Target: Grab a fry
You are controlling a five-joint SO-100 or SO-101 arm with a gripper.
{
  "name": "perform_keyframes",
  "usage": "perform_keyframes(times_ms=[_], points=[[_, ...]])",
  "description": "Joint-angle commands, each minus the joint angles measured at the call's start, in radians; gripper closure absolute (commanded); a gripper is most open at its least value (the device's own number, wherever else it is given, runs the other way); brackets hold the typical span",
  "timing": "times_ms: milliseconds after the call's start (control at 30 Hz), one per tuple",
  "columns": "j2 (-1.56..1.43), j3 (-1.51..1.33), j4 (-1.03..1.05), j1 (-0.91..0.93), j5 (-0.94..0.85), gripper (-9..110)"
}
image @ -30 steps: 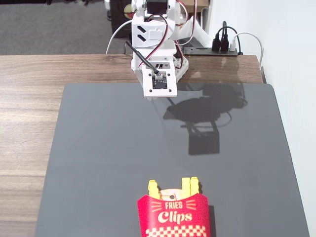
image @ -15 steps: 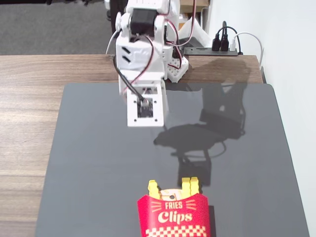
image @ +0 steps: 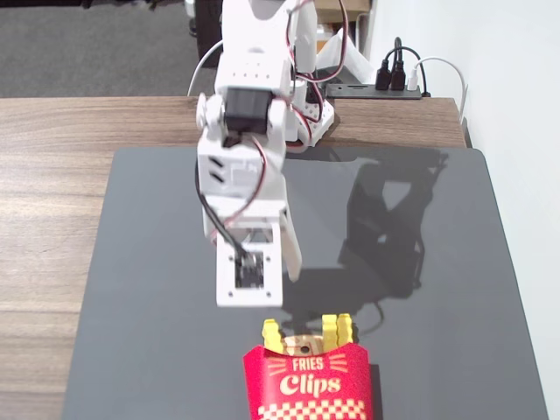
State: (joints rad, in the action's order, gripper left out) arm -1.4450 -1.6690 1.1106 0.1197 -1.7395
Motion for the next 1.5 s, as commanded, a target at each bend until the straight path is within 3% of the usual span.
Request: perform_keyframes(times_ms=[0, 767, 1467], points=[[0.054, 0.124, 0.005, -0.021, 0.009, 76], [0.339, 0.485, 0.080, -0.071, 0.035, 77], [0.413, 0.541, 0.075, -0.086, 0.054, 93]])
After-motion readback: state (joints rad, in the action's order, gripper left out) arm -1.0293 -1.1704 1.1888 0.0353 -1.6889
